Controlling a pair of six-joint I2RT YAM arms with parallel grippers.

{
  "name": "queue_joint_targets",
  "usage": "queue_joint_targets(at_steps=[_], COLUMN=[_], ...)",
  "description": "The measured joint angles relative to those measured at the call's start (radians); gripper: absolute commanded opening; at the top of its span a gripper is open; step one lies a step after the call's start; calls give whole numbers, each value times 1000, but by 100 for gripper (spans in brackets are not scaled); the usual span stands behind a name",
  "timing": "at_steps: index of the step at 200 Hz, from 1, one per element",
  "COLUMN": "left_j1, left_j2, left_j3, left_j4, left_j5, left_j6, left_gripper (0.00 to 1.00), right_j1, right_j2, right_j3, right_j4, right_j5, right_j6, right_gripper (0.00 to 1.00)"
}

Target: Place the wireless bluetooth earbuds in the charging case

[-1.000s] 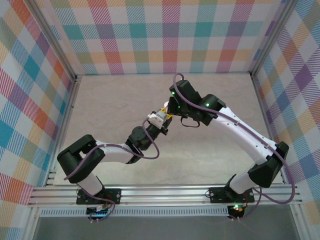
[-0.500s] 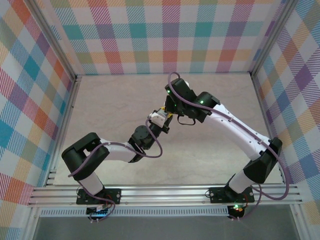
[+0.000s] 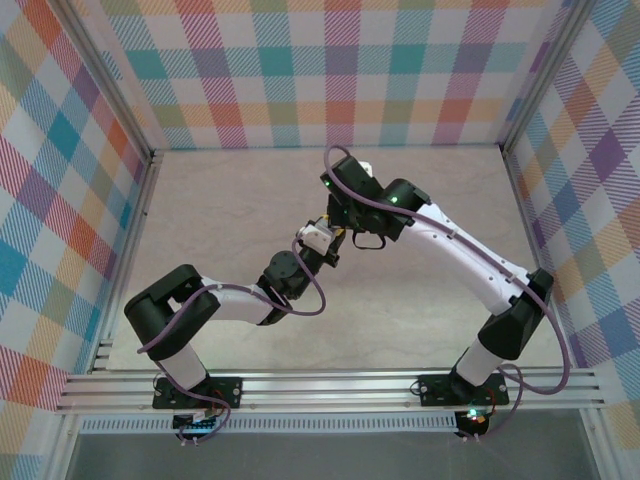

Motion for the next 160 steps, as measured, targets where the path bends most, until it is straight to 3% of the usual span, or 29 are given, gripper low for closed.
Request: queue_joint_targets(at_steps=[87,160], left_j1=[1,9], left_j2=[11,26], left_j3=[1,-1], left_j4=[-6,0], left_j5=[-1,17], left_j6=[-48,-152], left_gripper=[0,0], right_j1=[13,13], right_j2=[67,67], right_j3=[77,52], right_j4=[-57,-10], right_j5=[57,57], right_j6=[-42,-40], right_gripper=[21,20])
